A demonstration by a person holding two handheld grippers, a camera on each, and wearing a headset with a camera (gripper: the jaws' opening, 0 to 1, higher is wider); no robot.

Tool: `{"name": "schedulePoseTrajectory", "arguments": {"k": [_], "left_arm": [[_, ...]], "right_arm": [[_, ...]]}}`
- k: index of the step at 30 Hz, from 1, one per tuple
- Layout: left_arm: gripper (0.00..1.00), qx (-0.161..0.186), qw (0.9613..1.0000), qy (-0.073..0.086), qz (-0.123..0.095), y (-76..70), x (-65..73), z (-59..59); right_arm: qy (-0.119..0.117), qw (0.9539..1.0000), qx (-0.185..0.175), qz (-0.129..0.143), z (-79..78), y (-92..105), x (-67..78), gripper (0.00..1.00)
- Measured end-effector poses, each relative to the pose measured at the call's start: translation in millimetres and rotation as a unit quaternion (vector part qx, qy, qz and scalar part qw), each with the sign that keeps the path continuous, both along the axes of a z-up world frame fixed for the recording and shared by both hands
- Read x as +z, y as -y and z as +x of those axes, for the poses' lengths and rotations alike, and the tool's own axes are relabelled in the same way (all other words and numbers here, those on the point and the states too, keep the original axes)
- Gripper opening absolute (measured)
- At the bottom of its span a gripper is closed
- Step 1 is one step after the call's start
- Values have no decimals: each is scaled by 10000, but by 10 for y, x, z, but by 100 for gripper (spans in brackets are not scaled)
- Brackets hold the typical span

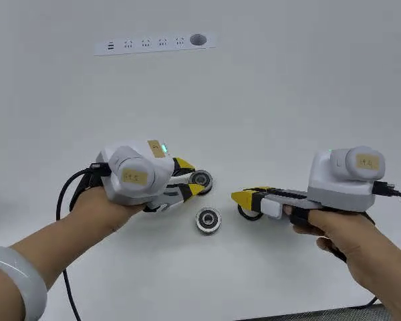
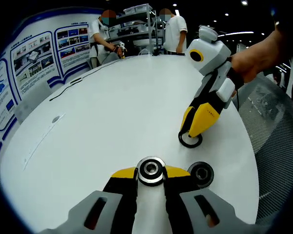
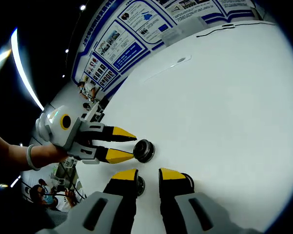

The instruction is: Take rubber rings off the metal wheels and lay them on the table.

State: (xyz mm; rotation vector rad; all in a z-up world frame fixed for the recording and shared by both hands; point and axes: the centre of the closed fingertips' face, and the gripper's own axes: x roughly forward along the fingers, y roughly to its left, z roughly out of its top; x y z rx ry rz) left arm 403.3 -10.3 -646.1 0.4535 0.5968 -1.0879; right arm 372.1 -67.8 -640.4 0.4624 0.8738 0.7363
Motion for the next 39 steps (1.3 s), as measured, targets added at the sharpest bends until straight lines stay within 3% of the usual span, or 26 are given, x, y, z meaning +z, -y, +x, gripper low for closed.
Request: {"name": "schedulePoseTrajectory", "arguments": {"k": [18, 39], "left_arm": [[17, -104, 9999, -81, 41, 77, -69, 16], [14, -177, 9998, -92, 75, 72, -76, 15]], "right_arm": [[-16, 9999, -86, 83, 51, 2, 18, 18], [-194, 9991, -98, 367, 246, -218, 48, 19]]}}
